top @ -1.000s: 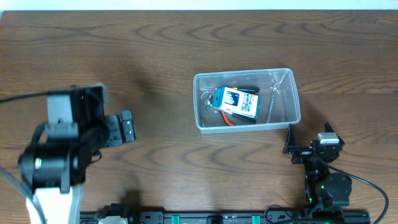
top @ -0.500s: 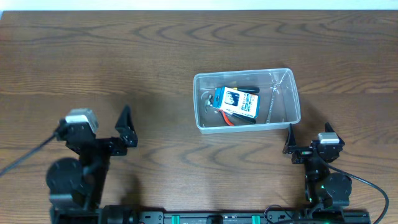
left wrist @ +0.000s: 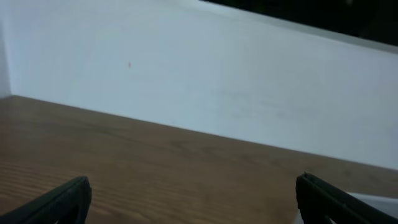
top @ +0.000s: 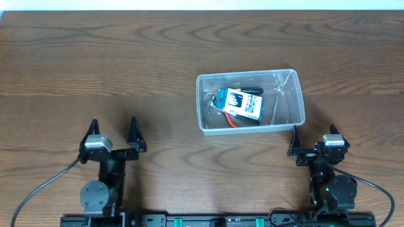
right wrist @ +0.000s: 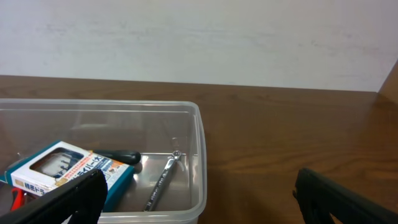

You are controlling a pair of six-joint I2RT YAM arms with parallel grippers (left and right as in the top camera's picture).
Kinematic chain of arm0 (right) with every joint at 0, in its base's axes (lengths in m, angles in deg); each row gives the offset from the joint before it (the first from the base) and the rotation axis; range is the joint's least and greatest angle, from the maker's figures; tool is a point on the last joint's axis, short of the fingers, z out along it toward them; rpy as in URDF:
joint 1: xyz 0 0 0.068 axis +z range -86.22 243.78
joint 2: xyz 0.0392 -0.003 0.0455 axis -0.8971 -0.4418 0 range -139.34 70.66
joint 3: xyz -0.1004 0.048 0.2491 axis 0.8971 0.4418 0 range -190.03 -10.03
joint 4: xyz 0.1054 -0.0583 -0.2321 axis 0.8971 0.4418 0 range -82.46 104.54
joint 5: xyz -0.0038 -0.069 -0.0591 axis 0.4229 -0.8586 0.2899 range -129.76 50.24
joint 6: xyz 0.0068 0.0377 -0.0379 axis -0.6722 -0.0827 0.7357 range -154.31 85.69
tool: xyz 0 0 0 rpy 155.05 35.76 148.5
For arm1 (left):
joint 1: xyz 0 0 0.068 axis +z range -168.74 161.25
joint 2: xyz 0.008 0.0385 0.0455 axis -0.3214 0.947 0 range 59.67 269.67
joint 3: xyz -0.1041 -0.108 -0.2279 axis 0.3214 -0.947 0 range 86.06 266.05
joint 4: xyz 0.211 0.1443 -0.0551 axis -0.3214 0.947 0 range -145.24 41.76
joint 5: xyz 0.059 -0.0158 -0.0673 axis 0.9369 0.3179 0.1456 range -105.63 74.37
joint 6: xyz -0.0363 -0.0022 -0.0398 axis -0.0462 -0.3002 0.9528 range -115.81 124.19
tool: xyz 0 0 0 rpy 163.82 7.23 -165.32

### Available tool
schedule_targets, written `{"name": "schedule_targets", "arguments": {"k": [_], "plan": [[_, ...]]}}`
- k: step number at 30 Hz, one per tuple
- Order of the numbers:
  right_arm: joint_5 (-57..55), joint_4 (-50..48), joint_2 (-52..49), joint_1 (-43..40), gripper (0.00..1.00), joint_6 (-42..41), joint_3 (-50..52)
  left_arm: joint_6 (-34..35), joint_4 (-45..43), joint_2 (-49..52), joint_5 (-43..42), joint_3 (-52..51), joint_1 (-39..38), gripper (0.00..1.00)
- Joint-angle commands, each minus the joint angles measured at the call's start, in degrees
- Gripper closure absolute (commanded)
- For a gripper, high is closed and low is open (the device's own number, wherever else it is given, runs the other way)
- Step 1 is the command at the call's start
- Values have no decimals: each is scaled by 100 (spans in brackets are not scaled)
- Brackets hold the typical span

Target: Pack container

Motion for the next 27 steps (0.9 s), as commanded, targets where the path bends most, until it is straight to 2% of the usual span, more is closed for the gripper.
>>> {"name": "schedule_targets", "arguments": {"k": [1,11,24,27], "plan": [[-22,24,39,-55,1,85,11,70,-107,-376,369,-243,63,2],[-22,24,39,-55,1,85,11,-33,-136,-400,542,-435,122,2],[-22,24,39,-55,1,85,11,-61,1368,-400,535,-435,122,2],[-22,24,39,-55,1,87,11,-72,1344,-400,518,-435,122,2]]}}
